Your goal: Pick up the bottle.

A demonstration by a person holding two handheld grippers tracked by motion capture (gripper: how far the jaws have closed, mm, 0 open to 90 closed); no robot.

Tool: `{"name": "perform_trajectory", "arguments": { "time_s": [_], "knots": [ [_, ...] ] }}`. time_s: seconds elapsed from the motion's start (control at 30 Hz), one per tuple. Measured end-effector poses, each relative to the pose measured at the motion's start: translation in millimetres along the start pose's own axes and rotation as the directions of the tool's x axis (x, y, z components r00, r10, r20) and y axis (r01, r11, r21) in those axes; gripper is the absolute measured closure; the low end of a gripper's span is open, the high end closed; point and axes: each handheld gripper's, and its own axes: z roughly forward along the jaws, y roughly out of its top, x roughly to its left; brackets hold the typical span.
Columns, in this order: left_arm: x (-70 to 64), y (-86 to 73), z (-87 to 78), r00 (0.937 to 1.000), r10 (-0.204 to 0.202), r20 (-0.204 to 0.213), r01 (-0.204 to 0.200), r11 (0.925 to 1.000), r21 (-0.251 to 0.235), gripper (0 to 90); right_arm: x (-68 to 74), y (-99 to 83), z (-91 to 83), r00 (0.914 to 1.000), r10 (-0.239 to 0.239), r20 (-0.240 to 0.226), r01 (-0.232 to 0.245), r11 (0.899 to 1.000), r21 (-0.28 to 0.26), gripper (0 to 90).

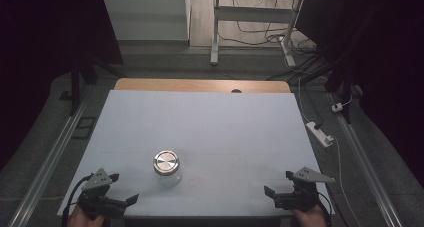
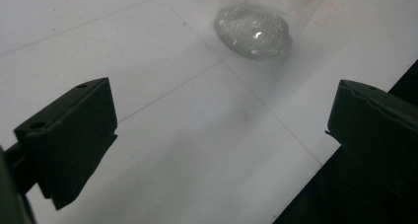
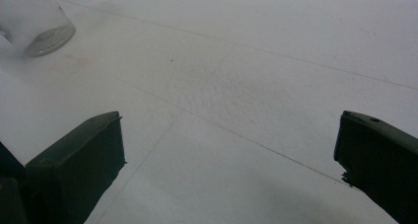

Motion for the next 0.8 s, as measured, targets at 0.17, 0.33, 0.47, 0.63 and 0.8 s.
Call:
{"name": "perform_trajectory", "arguments": {
  "time_s": [0.17, 0.33, 0.47, 0.63, 0.8],
  "knots": [
    [-0.3, 4.3, 4.9, 0.9985, 0.044, 0.033, -0.043, 0.9985, -0.033, 0.0, 0.3, -0.2, -0.2, 1.0000, -0.002, -0.003, 0.002, 1.000, 0.001, 0.0],
    [-3.0, 7.7, 8.9, 0.9979, 0.059, 0.027, -0.058, 0.9971, -0.050, 0.0, 1.0, 0.3, 0.5, 1.0000, -0.006, -0.004, 0.006, 1.000, 0.007, 0.0],
    [-5.1, 13.1, 13.8, 0.9975, 0.064, 0.031, -0.061, 0.9958, -0.069, 0.0, 0.9, 0.6, 1.1, 1.0000, -0.006, -0.007, 0.006, 1.000, 0.010, 0.0],
    [-4.6, 20.9, 23.7, 0.9962, 0.039, 0.077, -0.033, 0.9964, -0.078, 0.0, 0.2, 0.6, 1.2, 0.9999, 0.002, -0.013, -0.001, 1.000, 0.012, 0.0],
    [-5.0, 30.7, 35.1, 0.9955, 0.068, 0.067, -0.063, 0.9960, -0.062, 0.0, 0.0, 0.7, 1.4, 0.9999, 0.002, -0.017, -0.002, 1.000, 0.013, 0.0]
  ]
}}
